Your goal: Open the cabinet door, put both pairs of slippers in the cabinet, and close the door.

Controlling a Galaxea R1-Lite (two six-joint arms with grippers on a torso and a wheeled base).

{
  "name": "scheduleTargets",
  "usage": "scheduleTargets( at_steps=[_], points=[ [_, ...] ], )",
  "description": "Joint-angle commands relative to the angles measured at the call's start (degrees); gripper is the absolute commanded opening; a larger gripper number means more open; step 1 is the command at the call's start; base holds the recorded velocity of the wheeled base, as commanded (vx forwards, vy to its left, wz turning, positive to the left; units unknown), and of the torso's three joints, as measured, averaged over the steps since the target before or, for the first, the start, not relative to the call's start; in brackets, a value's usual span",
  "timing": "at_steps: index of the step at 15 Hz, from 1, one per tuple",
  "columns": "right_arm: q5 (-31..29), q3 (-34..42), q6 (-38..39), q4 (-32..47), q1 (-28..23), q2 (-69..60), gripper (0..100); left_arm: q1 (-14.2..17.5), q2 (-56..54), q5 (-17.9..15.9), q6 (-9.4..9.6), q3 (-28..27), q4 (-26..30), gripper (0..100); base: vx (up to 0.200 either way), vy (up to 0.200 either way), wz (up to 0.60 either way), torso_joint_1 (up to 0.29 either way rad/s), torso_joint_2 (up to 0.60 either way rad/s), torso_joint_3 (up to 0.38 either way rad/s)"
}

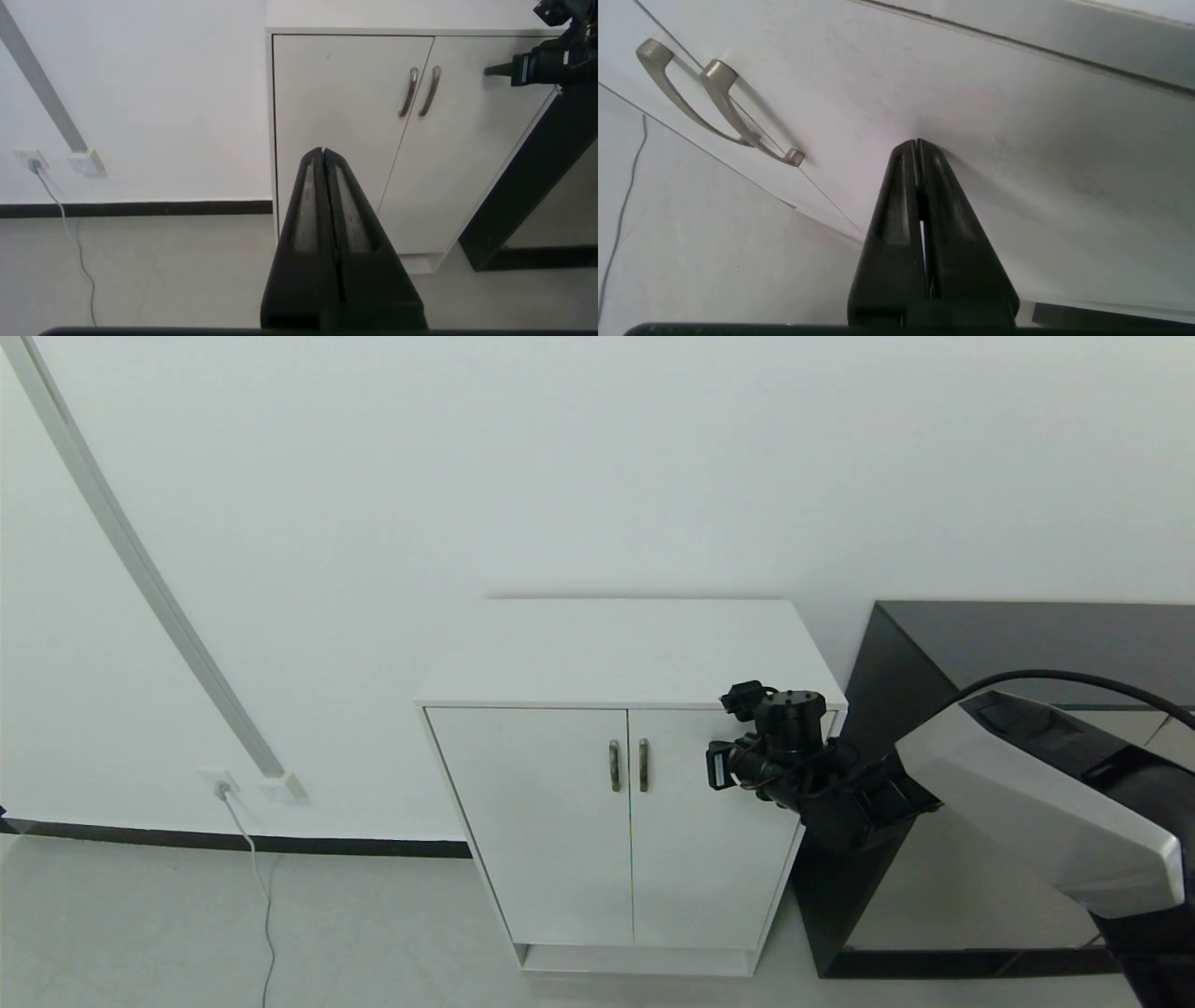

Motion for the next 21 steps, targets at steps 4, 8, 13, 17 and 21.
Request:
scheduleTargets(
  at_steps=[4,8,13,17,21],
  points=[
    [0.0,1.6,0.1,-0.4,0.1,-1.2,0,0.0,0.0,0.0,-0.04,0.0,0.0,0,0.000,0.000,0.00,0.000,0.00,0.000],
    [0.0,8.7,0.5,-0.6,0.4,-7.0,0,-0.1,0.0,0.0,-0.04,0.0,0.0,0,0.000,0.000,0.00,0.000,0.00,0.000],
    [-3.9,24.1,0.5,-5.7,0.0,-19.0,0,0.0,0.0,0.0,-0.04,0.0,0.0,0,0.000,0.000,0.00,0.000,0.00,0.000],
    [-7.4,35.5,0.5,-5.8,-0.8,-30.5,0,-0.1,0.0,0.0,-0.04,0.0,0.0,0,0.000,0.000,0.00,0.000,0.00,0.000],
    [-10.6,47.4,0.5,-5.8,-2.9,-42.7,0,0.0,0.0,0.0,-0.04,0.0,0.0,0,0.000,0.000,0.00,0.000,0.00,0.000]
  ],
)
